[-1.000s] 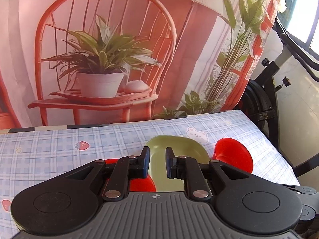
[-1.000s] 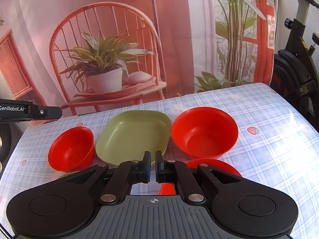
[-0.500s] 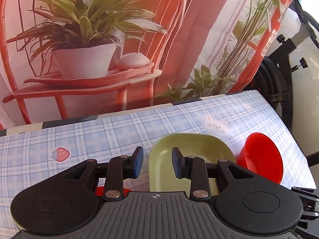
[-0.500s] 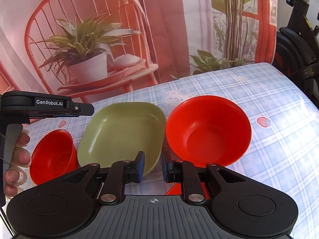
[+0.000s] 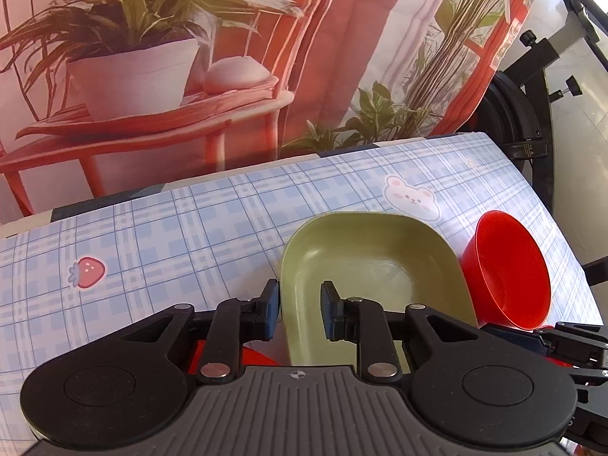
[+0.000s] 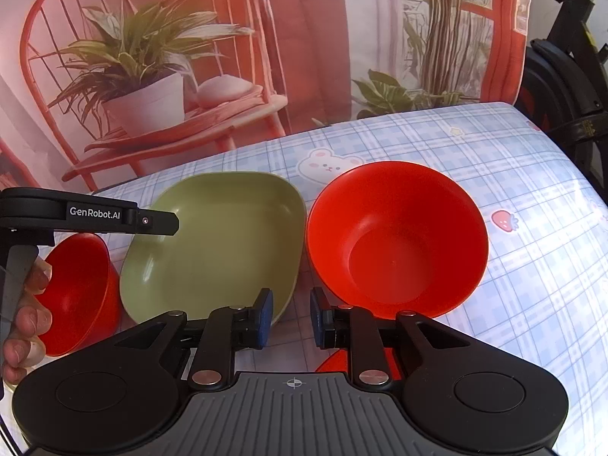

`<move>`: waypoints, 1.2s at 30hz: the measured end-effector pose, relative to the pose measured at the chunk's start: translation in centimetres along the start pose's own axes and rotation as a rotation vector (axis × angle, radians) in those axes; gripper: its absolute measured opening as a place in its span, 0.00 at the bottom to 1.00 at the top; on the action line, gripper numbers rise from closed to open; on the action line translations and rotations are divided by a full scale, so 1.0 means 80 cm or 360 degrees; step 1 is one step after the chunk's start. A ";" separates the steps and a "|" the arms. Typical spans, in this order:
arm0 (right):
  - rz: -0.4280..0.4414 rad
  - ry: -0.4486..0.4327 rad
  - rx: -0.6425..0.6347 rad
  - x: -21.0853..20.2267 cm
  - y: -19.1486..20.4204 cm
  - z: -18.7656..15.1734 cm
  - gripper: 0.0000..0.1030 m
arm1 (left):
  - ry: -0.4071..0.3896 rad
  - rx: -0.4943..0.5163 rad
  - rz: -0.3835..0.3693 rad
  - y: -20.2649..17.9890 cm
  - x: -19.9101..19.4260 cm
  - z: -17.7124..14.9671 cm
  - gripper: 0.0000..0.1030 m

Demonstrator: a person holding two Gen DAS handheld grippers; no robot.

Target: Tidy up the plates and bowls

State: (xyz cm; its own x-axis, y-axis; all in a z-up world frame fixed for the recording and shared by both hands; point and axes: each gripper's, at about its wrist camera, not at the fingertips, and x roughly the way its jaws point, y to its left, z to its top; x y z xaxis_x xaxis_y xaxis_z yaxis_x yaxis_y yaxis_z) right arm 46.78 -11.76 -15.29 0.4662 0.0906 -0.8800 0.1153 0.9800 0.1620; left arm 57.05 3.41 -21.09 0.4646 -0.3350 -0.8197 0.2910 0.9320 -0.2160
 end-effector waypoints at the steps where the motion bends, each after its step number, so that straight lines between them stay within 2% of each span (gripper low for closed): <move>1: -0.0001 0.0015 0.0001 0.003 0.000 0.001 0.21 | 0.0005 0.0006 0.0003 0.000 0.001 0.000 0.18; 4: 0.0010 0.0031 0.0018 0.007 0.002 0.002 0.21 | -0.0004 -0.0007 0.0000 0.003 0.000 -0.001 0.13; 7: 0.0014 0.0037 0.0064 0.010 0.000 0.003 0.19 | -0.0011 -0.0004 0.0033 0.004 -0.002 -0.004 0.04; 10: 0.0008 0.0039 0.0125 0.010 -0.008 0.003 0.10 | -0.0019 -0.0023 0.0032 0.005 -0.007 -0.009 0.04; 12: 0.0025 0.0019 0.0157 0.006 -0.012 0.002 0.07 | -0.0028 -0.0032 0.0030 0.004 -0.013 -0.010 0.04; 26: 0.0107 -0.0184 0.0119 -0.066 -0.001 0.012 0.07 | -0.0191 -0.0036 0.0085 -0.015 -0.097 -0.016 0.04; 31: 0.0143 -0.0220 0.0100 -0.092 0.004 0.006 0.07 | -0.0248 -0.0099 0.0080 -0.018 -0.133 -0.027 0.04; 36: 0.0175 -0.0244 0.0088 -0.114 0.010 -0.010 0.07 | -0.0280 -0.0089 0.0120 -0.027 -0.160 -0.047 0.05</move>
State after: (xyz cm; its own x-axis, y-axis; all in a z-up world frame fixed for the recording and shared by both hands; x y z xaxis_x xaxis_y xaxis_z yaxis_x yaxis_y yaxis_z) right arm 41.94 -11.67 -7.51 0.6063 0.1646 -0.7780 0.1023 0.9541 0.2815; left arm 47.33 6.22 -12.12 0.6238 -0.2786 -0.7302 0.2053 0.9599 -0.1909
